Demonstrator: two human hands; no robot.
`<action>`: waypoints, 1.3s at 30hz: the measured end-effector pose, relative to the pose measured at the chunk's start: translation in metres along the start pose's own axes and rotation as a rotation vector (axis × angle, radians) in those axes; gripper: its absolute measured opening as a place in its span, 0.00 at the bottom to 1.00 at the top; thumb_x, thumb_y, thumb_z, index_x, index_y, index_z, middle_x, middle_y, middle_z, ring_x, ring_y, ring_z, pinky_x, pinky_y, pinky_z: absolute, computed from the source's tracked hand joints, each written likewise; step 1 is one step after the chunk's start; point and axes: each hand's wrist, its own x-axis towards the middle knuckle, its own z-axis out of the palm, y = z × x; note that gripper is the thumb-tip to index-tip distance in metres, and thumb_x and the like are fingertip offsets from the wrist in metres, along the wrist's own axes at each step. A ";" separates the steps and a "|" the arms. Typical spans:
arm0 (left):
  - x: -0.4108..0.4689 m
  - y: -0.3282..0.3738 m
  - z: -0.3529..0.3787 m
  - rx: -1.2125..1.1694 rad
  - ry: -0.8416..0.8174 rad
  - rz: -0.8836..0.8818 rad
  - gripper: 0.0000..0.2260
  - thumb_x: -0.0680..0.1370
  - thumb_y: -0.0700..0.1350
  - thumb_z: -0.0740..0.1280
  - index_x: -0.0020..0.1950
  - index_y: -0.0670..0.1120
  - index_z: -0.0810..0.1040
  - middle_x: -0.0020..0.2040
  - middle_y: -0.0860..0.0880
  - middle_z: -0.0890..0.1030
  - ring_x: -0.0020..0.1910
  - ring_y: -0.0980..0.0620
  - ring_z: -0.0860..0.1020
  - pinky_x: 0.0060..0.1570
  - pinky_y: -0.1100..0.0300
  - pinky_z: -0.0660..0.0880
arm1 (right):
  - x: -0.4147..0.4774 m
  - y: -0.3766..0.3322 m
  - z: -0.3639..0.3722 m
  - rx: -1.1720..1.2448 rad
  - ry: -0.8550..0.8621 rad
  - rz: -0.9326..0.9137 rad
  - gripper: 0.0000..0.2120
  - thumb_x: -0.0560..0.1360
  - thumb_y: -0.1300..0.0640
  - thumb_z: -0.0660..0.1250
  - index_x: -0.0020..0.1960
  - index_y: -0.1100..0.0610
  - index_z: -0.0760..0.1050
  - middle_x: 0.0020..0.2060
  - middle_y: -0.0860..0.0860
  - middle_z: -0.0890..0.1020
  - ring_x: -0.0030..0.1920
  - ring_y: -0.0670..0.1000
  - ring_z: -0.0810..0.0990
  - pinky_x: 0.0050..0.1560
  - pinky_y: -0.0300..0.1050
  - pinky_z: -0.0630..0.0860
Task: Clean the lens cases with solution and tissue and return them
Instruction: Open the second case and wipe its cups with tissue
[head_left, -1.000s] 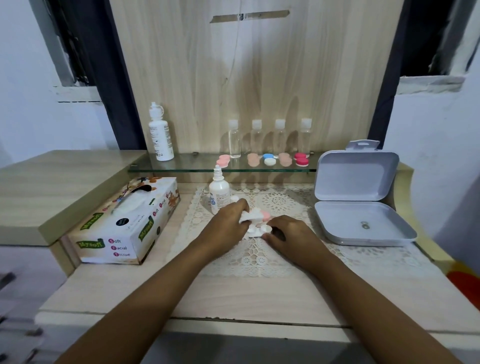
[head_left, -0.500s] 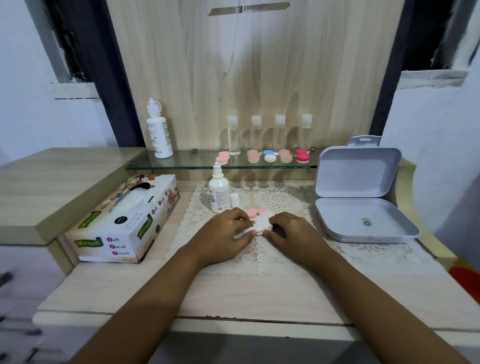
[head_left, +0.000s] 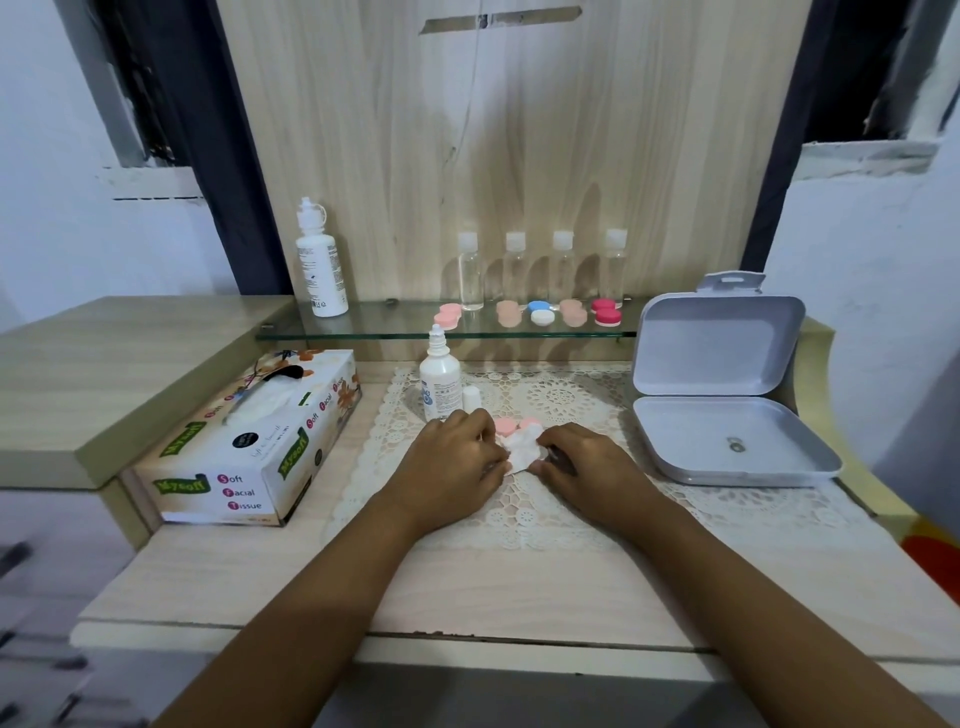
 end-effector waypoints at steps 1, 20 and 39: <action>0.001 0.001 0.001 0.010 0.006 0.020 0.17 0.73 0.52 0.57 0.41 0.46 0.83 0.40 0.50 0.75 0.37 0.49 0.75 0.32 0.57 0.69 | 0.000 0.000 0.000 -0.003 0.003 -0.005 0.14 0.75 0.52 0.66 0.57 0.57 0.74 0.48 0.52 0.77 0.46 0.52 0.75 0.42 0.40 0.64; 0.003 0.002 0.004 0.055 0.068 0.068 0.14 0.74 0.52 0.59 0.39 0.47 0.81 0.42 0.53 0.76 0.43 0.51 0.74 0.41 0.57 0.70 | 0.001 0.003 0.002 -0.012 0.003 -0.048 0.14 0.76 0.53 0.65 0.59 0.58 0.74 0.52 0.54 0.78 0.47 0.53 0.76 0.41 0.39 0.64; 0.001 0.003 0.009 0.006 0.077 0.027 0.12 0.73 0.51 0.60 0.42 0.48 0.81 0.43 0.53 0.77 0.45 0.51 0.73 0.42 0.52 0.71 | 0.002 0.005 0.003 -0.025 0.000 -0.056 0.14 0.75 0.54 0.65 0.58 0.58 0.74 0.52 0.54 0.78 0.48 0.55 0.77 0.42 0.40 0.64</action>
